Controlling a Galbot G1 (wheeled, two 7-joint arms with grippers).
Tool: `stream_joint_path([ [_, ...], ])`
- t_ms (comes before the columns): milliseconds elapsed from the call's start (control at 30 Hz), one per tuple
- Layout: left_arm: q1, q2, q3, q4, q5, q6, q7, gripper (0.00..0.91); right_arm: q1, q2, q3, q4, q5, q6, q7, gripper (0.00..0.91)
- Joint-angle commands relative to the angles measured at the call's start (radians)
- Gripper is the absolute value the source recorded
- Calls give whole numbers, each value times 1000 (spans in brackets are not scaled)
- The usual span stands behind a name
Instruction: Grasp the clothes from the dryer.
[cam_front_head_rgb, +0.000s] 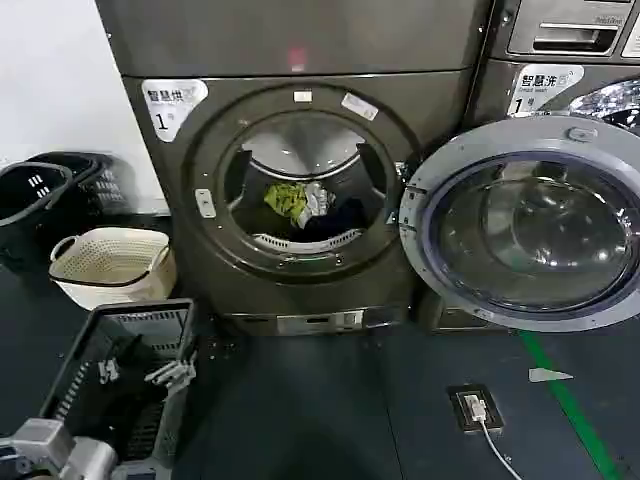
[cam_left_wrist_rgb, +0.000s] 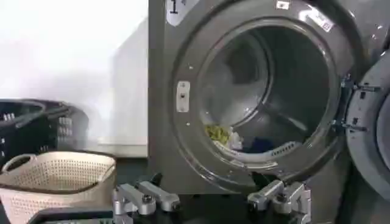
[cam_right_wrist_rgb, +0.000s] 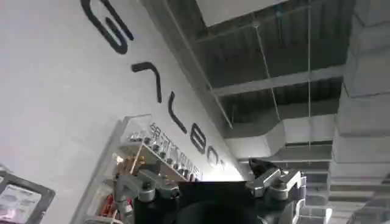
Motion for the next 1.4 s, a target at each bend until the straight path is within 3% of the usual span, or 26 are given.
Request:
stream_joint_path([
  [33, 4, -4, 0, -15, -2, -1, 4, 907, 0, 0, -3, -7, 2, 39, -10, 907],
  [1400, -25, -17, 11, 12, 3, -32, -58, 907, 3, -9, -6, -6, 3, 44, -13, 907],
])
